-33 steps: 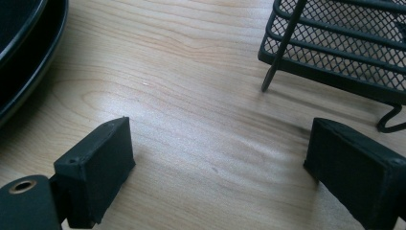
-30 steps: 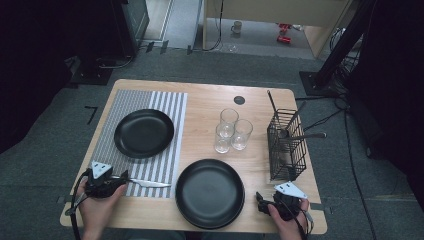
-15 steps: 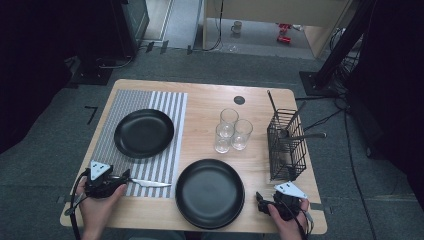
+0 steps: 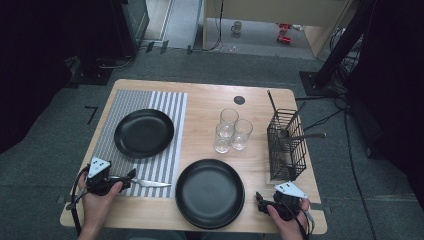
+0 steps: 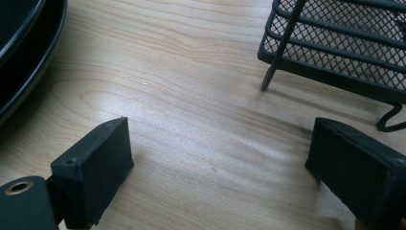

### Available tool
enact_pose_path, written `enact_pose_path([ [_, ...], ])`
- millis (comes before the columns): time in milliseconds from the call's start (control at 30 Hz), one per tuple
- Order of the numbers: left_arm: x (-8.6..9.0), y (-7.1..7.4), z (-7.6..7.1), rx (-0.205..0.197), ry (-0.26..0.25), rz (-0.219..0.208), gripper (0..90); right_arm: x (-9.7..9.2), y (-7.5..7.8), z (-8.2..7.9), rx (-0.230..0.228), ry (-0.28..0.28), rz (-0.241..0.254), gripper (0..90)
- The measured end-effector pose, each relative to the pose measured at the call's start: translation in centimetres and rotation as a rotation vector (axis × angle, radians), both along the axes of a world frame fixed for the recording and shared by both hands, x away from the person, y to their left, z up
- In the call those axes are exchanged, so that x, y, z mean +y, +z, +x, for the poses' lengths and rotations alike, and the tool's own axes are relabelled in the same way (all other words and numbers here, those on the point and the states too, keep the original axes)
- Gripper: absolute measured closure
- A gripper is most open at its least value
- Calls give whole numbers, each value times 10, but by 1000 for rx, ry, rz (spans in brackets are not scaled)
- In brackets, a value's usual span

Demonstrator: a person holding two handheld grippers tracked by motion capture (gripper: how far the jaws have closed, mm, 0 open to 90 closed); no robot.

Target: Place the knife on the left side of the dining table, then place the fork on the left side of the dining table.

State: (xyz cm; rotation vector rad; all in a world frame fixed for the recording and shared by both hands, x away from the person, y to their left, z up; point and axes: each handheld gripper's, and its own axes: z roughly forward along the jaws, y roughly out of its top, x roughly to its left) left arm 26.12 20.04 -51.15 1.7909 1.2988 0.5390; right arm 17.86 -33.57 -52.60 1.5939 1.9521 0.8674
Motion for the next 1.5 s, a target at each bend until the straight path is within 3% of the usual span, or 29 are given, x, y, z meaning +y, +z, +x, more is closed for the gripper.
enact_pose_path([
  [167, 0, -1, 0, 2, -10, -1, 0, 0, 0, -1, -1, -10, 5, 83],
  [300, -1, -1, 0, -1, -11, 2, 0, -3, 3, -6, -36, -24, 32, 92],
  [533, 4, -1, 2, 12, -1, -37, 0, -9, 32, -16, -97, -47, 88, 93],
  [833, 6, -1, 2, 7, 14, -54, 0, -4, 72, -22, -167, -39, 88, 93],
  [1033, 10, -1, 1, 4, -8, -103, 0, -1, 97, -24, -219, -26, 83, 93],
  [1500, 4, -2, 1, 7, -14, -49, 0, 0, 132, -6, -268, -25, 88, 98],
])
